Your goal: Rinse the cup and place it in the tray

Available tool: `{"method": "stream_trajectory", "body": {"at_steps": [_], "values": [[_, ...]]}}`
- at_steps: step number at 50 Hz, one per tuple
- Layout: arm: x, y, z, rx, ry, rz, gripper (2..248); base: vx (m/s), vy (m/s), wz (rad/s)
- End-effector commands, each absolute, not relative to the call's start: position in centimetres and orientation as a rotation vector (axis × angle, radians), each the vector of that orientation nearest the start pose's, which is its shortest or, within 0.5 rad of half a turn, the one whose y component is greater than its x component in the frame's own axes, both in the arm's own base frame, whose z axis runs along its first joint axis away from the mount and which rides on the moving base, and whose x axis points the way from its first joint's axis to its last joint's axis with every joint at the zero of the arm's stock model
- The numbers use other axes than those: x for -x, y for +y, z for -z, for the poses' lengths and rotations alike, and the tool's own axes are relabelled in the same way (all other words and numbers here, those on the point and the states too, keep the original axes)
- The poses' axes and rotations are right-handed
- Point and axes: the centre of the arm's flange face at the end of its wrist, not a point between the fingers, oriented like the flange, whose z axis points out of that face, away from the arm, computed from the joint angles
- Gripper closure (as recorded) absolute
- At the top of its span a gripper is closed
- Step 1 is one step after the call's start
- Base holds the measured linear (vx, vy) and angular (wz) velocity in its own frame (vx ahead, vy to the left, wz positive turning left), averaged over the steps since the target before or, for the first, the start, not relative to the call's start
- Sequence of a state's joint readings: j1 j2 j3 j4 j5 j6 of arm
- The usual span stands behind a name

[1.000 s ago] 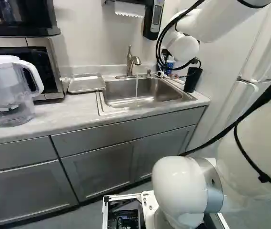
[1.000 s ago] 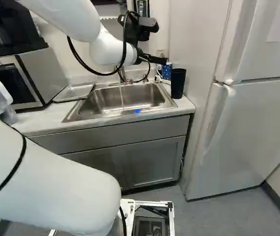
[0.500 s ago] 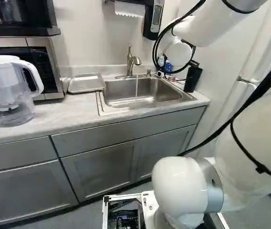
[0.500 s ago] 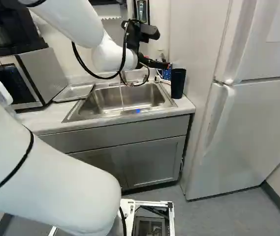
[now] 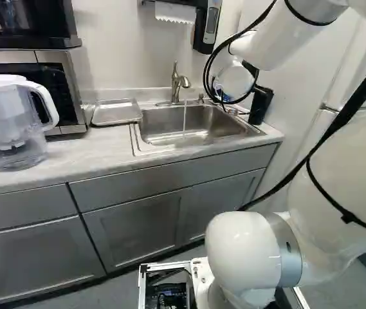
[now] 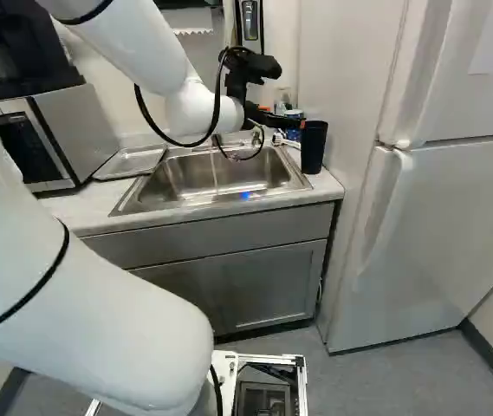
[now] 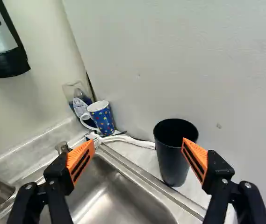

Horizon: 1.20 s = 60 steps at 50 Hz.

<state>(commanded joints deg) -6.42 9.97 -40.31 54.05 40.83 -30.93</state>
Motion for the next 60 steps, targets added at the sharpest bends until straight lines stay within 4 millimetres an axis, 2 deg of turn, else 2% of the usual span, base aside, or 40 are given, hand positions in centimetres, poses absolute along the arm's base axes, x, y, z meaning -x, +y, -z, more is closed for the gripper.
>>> {"method": "stream_trajectory", "body": {"at_steps": [32,60], "values": [[-42.8,-10.2,-54.4,2.489,1.338,2.188,3,0.0,0.0,0.0],[-44.6,-10.7,-51.5,2.506,1.545,2.19,3,0.0,0.0,0.0]]}}
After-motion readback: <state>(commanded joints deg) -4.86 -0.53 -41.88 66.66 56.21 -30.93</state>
